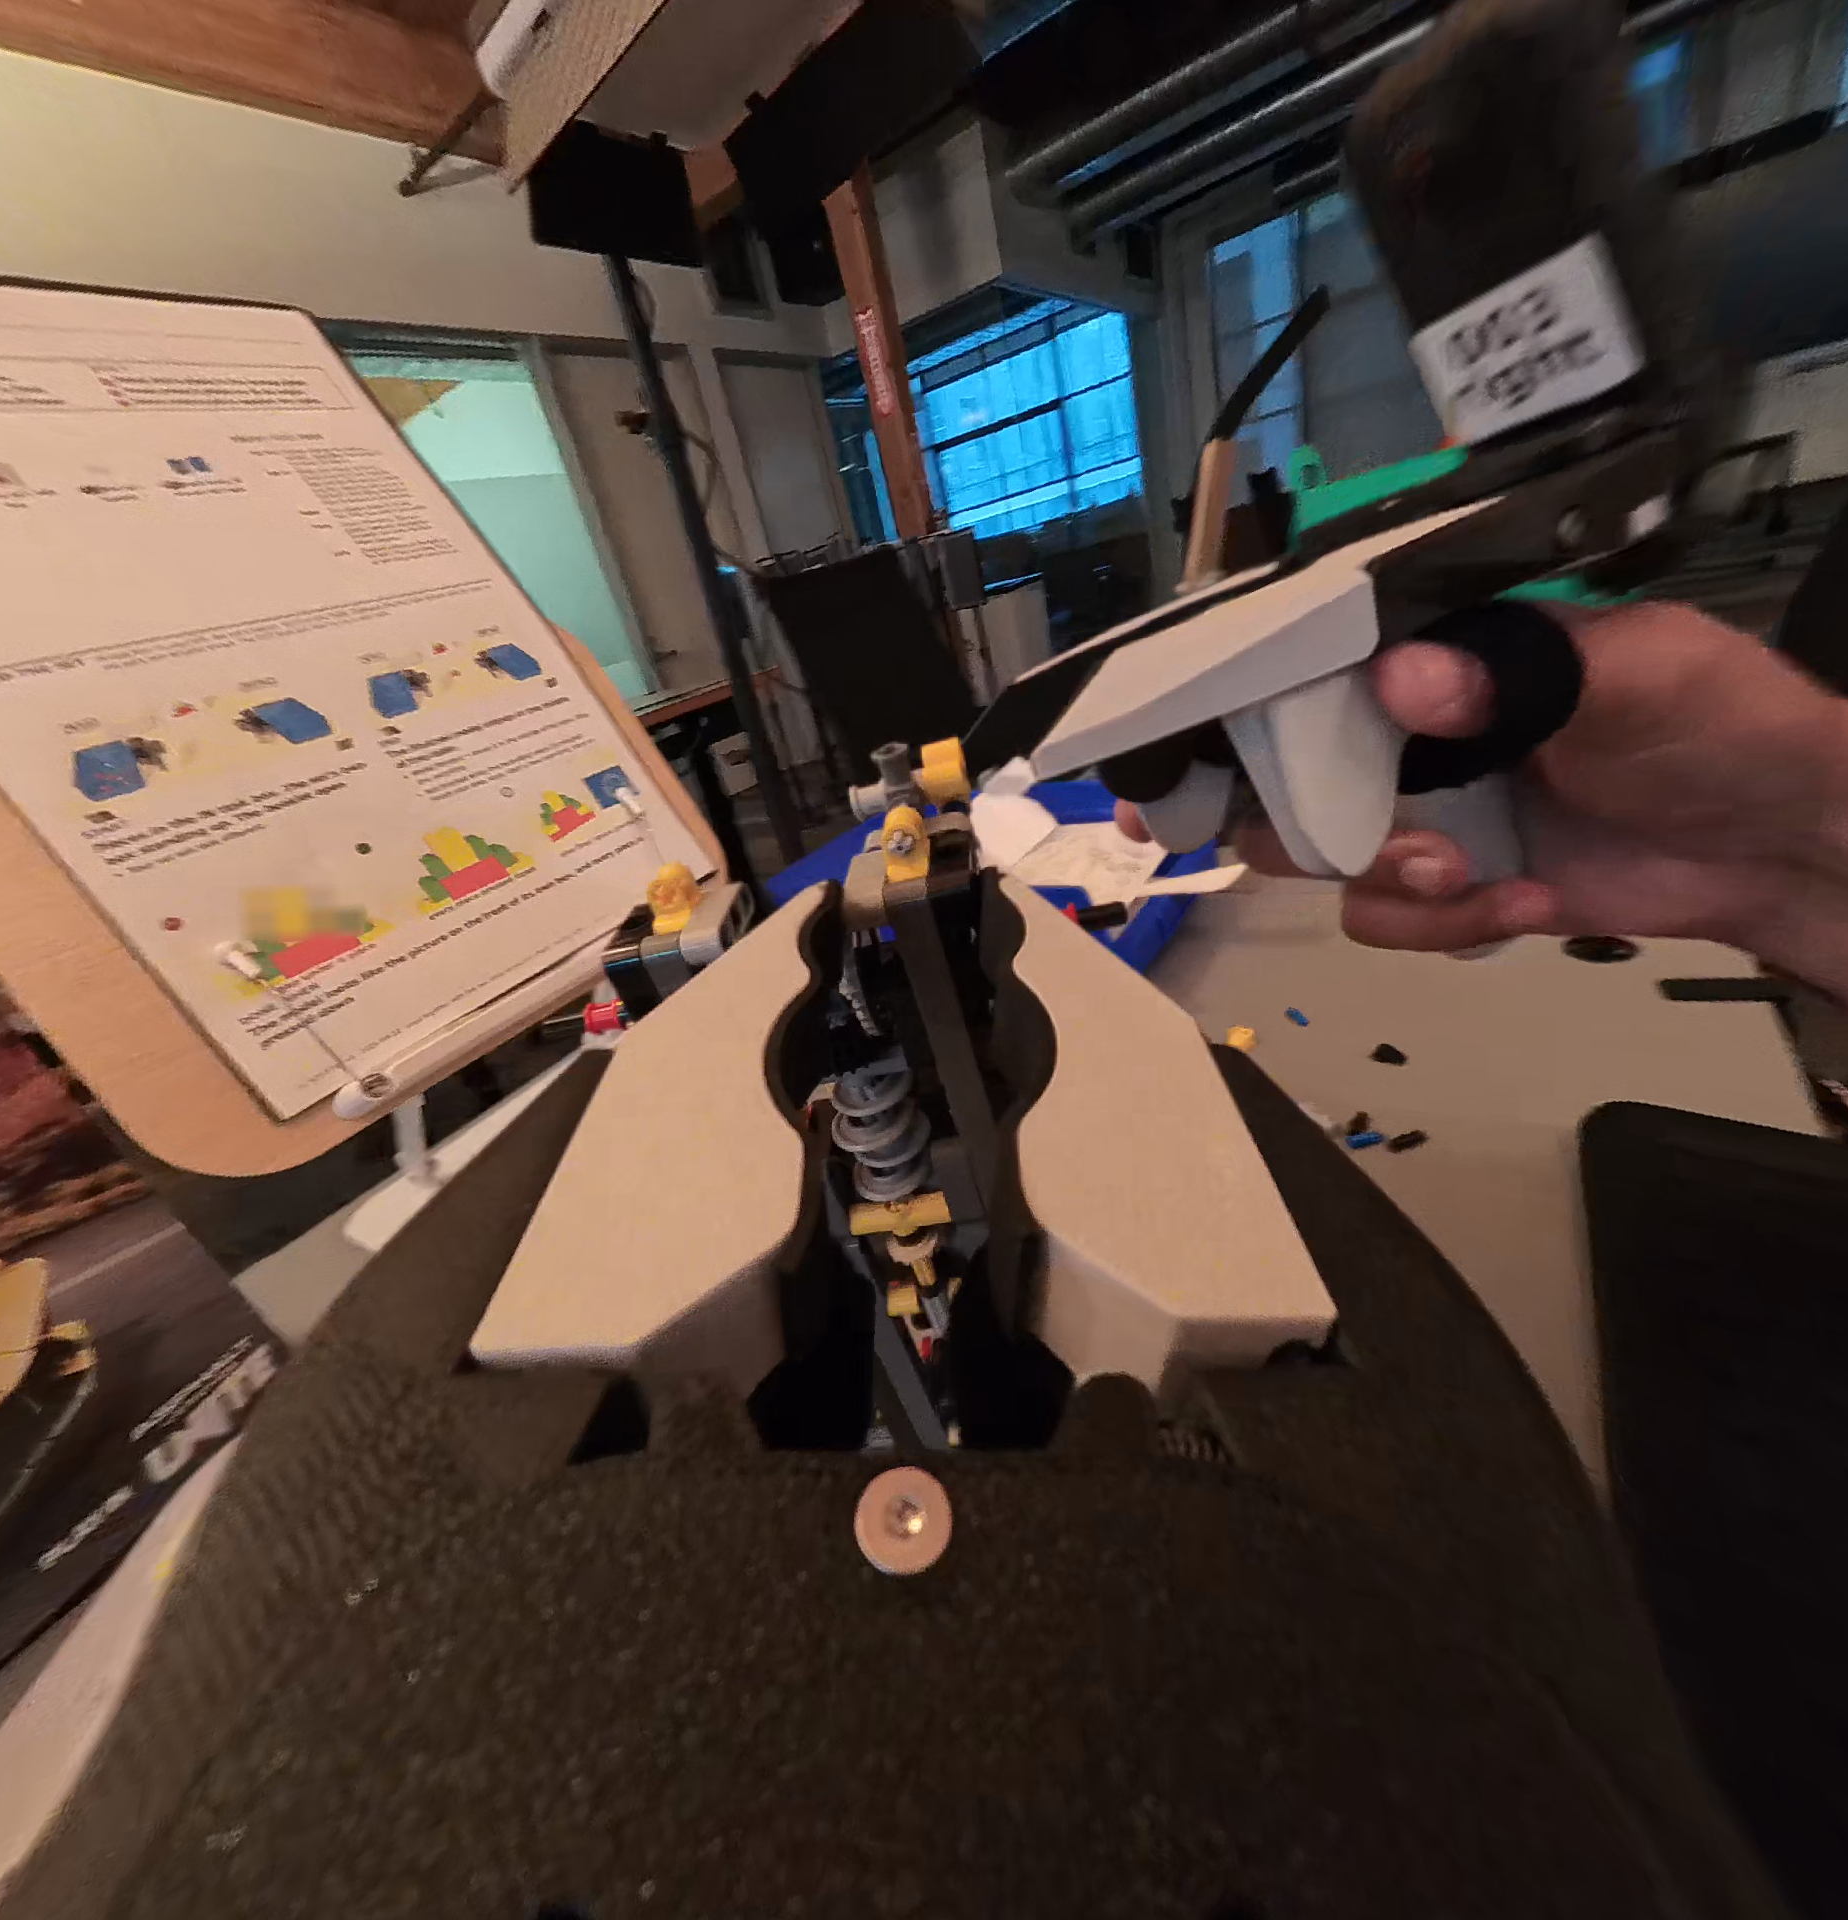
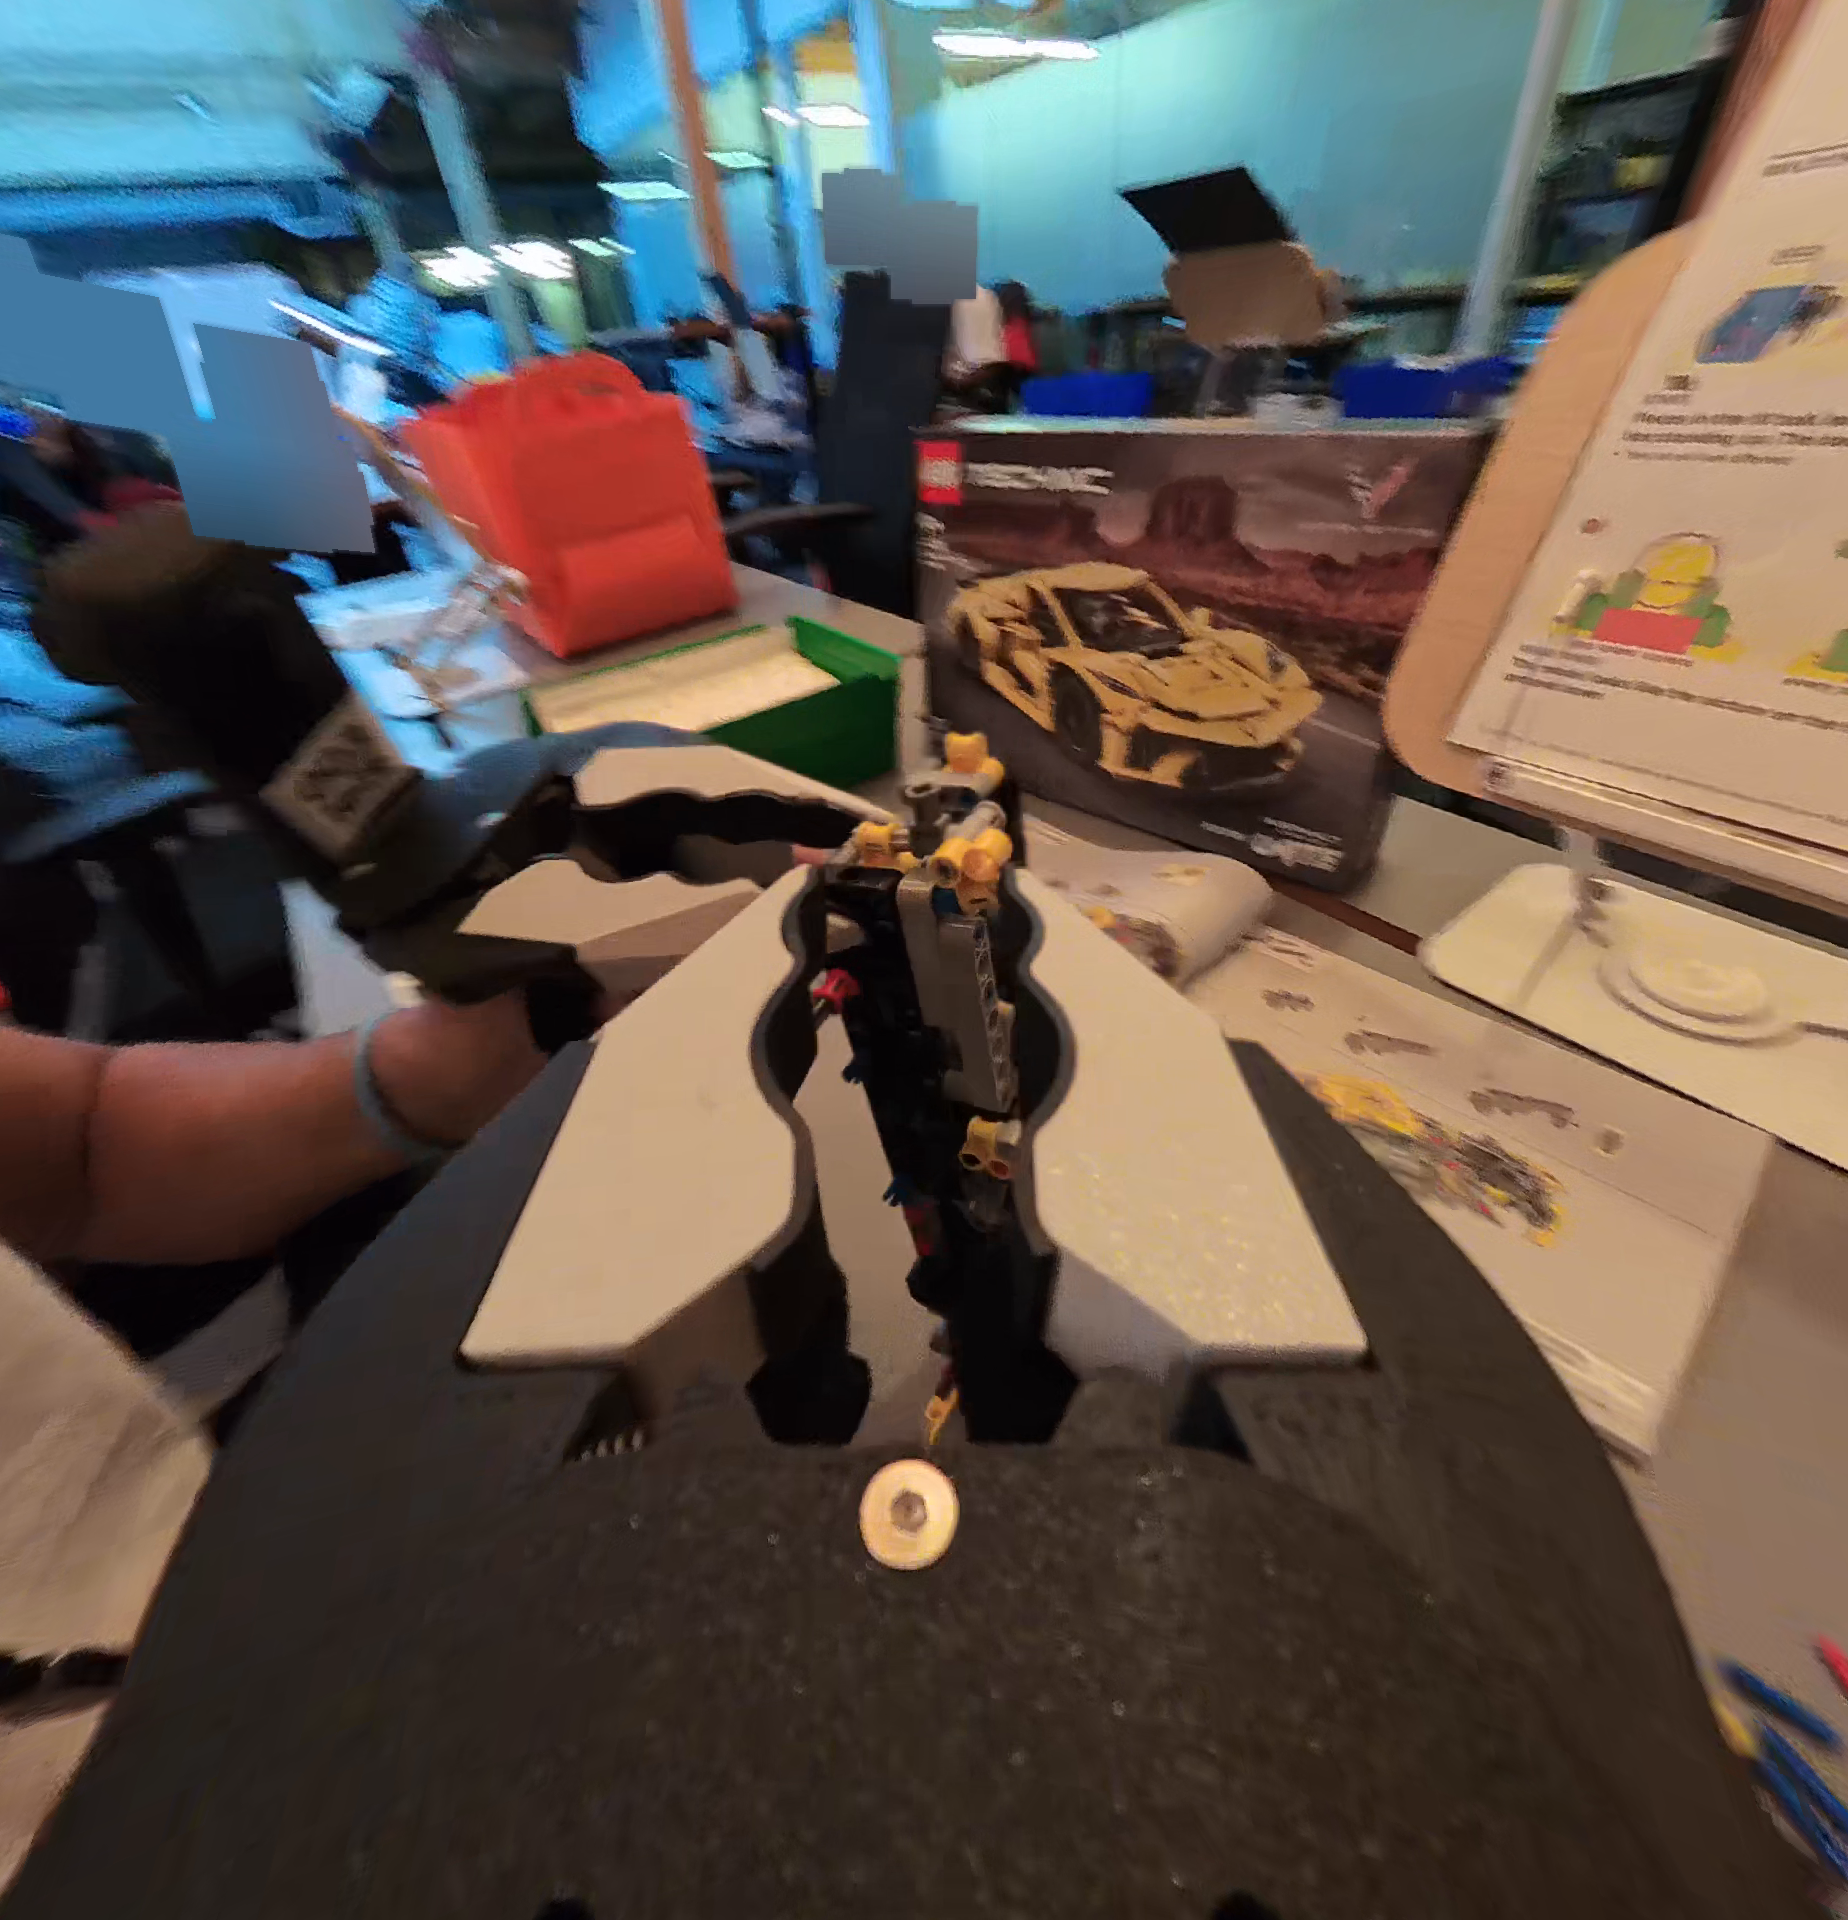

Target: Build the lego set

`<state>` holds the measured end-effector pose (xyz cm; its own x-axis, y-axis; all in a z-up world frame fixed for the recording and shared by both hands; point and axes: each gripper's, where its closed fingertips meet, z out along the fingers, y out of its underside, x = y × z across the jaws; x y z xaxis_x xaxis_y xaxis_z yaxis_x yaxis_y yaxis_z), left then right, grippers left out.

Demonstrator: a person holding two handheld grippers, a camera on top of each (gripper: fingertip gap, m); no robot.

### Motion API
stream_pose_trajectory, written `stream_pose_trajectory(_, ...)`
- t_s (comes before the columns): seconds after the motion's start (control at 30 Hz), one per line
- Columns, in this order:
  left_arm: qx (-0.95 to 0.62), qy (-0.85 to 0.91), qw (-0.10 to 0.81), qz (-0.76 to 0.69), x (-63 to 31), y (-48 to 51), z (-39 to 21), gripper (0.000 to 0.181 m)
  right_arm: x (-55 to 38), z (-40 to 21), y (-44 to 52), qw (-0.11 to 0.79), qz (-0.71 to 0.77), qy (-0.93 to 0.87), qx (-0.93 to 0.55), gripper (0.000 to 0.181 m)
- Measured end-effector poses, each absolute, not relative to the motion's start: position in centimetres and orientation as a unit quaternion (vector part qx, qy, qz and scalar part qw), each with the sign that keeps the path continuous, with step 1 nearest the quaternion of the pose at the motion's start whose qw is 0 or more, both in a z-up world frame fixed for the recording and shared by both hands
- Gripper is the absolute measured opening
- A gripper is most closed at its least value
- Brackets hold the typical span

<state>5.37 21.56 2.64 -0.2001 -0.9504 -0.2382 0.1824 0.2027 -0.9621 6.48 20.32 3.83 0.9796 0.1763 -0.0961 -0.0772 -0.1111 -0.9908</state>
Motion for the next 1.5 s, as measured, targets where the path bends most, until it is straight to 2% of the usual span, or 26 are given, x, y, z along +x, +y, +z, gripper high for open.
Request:
stream_pose_trajectory(0.1, -0.320, 0.567, 0.476, -0.592, 4.8, 22.1, 2.9, 0.026, 7.0, 3.7, 20.1, 0.673, 0.169, -0.097, -0.714, 0.031)
stream_pose_trajectory(0.17, -0.317, 0.559, 0.425, -0.637, 4.5, 22.8, 3.2, 0.026, 7.2, 3.5, 20.3, 0.662, 0.224, -0.128, -0.704, 0.018)
stream_pose_trajectory(0.23, -0.318, 0.557, 0.379, -0.667, 4.3, 23.4, 3.0, 0.026, 6.9, 4.2, 20.4, 0.661, 0.288, -0.146, -0.677, 0.015)
stream_pose_trajectory(0.33, -0.308, 0.559, 0.350, -0.686, 4.0, 23.7, 3.0, 0.026, 6.6, 3.3, 21.6, 0.642, 0.297, -0.158, -0.689, 0.017)
stream_pose_trajectory(0.4, -0.300, 0.565, 0.344, -0.688, 3.8, 23.8, 3.0, 0.026, 6.0, 3.2, 22.0, 0.637, 0.314, -0.163, -0.685, 0.019)
stream_pose_trajectory(0.53, -0.288, 0.574, 0.339, -0.687, 3.5, 23.6, 2.9, 0.026, 5.0, 2.9, 22.3, 0.629, 0.318, -0.182, -0.686, 0.006)
stream_pose_trajectory(1.0, -0.281, 0.573, 0.348, -0.687, 3.2, 23.4, 2.9, 0.026, 4.5, 2.9, 22.1, 0.680, 0.401, -0.104, -0.605, 0.005)
stream_pose_trajectory(1.13, -0.278, 0.582, 0.334, -0.688, 3.1, 23.5, 2.9, 0.026, 4.3, 2.9, 22.1, 0.664, 0.402, -0.111, -0.621, 0.005)
stream_pose_trajectory(1.27, -0.277, 0.584, 0.331, -0.687, 2.8, 23.6, 2.9, 0.026, 5.0, 3.1, 22.3, 0.645, 0.291, -0.150, -0.690, 0.018)
stream_pose_trajectory(1.37, -0.267, 0.588, 0.328, -0.689, 2.6, 23.2, 2.9, 0.026, 4.4, 3.5, 22.5, 0.618, 0.304, -0.170, -0.705, 0.040)
stream_pose_trajectory(1.43, -0.261, 0.590, 0.325, -0.691, 2.5, 22.9, 2.9, 0.026, 3.7, 3.4, 22.7, 0.607, 0.327, -0.185, -0.700, 0.042)
stream_pose_trajectory(1.5, -0.260, 0.591, 0.327, -0.690, 2.4, 22.9, 2.9, 0.026, 3.1, 3.7, 22.7, 0.612, 0.346, -0.193, -0.684, 0.031)
